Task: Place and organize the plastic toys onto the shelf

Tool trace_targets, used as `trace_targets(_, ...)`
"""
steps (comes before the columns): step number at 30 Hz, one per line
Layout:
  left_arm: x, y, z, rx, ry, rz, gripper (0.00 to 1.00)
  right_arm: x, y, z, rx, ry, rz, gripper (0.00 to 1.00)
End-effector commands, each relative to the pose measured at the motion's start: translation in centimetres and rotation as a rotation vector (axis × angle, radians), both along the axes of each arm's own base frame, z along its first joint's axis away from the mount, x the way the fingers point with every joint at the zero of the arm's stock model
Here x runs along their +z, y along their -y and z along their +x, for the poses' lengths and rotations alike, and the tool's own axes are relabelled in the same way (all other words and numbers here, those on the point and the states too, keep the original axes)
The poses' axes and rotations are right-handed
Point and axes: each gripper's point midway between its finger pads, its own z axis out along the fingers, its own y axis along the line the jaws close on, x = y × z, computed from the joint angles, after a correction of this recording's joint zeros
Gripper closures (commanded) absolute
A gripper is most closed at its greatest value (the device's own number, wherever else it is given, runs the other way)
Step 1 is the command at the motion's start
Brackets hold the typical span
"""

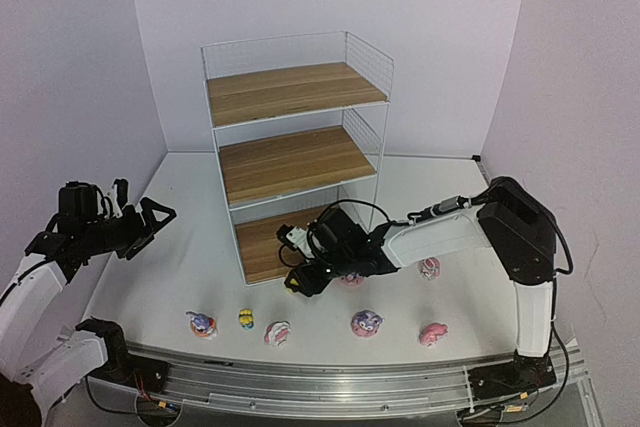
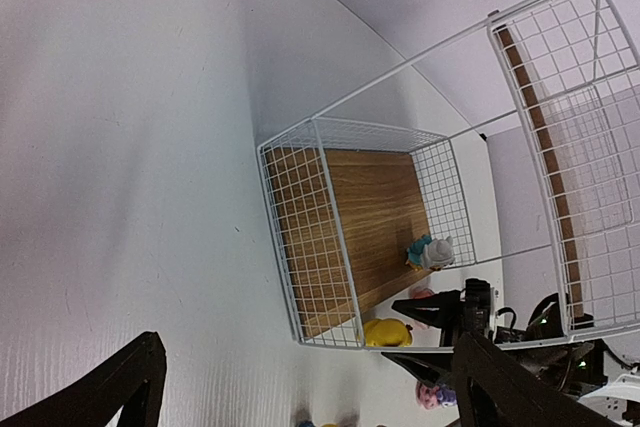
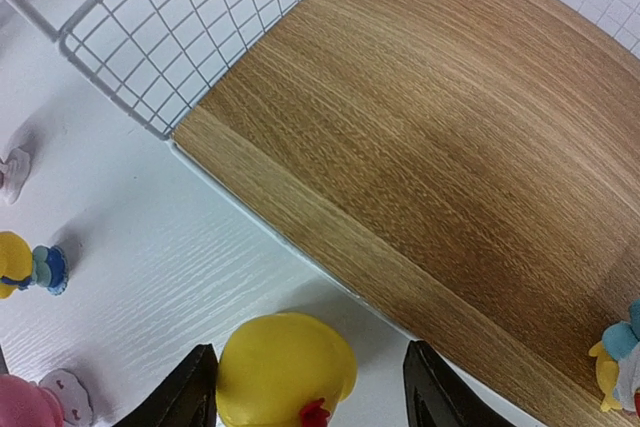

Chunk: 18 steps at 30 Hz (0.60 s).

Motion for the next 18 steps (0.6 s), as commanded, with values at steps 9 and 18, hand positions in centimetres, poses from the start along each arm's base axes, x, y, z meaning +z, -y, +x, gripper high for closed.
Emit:
trace_targets(9, 1.6, 0.3, 0.5, -0.025, 0.055, -0.002, 0.00, 1.3, -1.5, 0.3, 0.006, 0.002, 0.072, 0.59)
trace_targets(18, 1.8, 0.3, 0.4, -0.028, 0.064, -0.002, 0.00, 2.4, -1.3, 0.0, -0.018, -0.018, 0.099, 0.83)
